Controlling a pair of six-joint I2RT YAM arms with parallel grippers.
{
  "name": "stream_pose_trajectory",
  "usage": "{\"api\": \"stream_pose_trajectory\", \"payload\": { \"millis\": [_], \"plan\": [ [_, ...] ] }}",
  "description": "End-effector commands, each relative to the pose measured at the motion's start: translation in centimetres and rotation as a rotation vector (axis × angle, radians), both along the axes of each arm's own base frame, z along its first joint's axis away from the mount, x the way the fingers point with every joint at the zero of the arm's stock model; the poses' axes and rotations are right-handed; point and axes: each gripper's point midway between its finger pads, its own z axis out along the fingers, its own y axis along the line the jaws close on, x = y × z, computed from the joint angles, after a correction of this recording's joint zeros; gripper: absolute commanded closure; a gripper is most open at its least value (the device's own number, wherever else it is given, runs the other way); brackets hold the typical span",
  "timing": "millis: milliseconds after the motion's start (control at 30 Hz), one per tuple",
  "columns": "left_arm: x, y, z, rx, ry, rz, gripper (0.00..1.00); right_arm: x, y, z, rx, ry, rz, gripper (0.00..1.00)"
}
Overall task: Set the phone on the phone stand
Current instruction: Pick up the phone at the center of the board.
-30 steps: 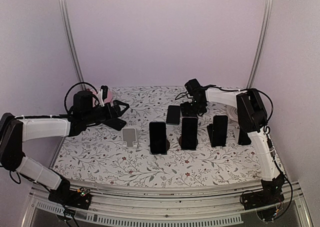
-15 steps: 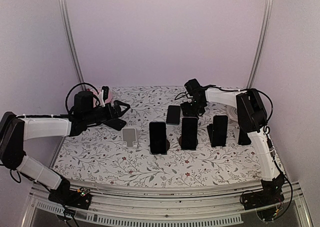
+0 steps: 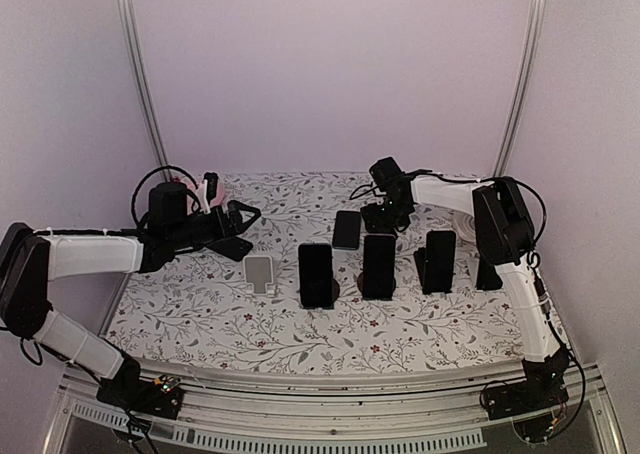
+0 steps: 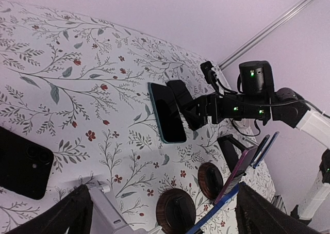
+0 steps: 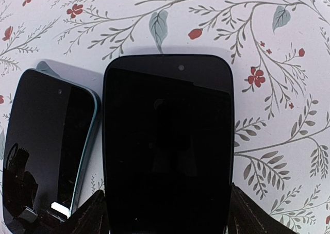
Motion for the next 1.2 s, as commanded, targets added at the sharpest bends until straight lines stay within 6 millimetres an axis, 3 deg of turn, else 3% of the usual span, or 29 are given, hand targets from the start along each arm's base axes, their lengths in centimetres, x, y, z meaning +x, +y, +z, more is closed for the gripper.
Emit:
{"api": "stream_pose_trajectory", "payload": {
  "millis": [0,533,733,800,1167],
  "plan": [
    [0.6,0.1,0.5,-0.019,-0.017,0.000,0.03,-0.4,0.2,1.3,0.029,0.005,-0.002,0.34],
    [0.5,0.1,0.4,-0.017,-0.015,0.000,0.03,-0.5,0.4,3.8,0.061,-0.037,-0.006,0.38],
    [0.6,0.0,0.2,-0.020,-0.010,-0.002,0.03,-0.5,0.4,3.9,0.061,-0.039,-0.007,0.38],
    [0.6,0.0,0.2,-0.021,-0.009,-0.003,0.03,-0.4,0.6,6.0,0.078,-0.073,-0.006,0.38],
    [0.7,-0.1,-0.1,-0.024,-0.004,-0.007,0.03,-0.4,1.1,7.6,0.095,-0.107,0.004,0.38]
  ]
}}
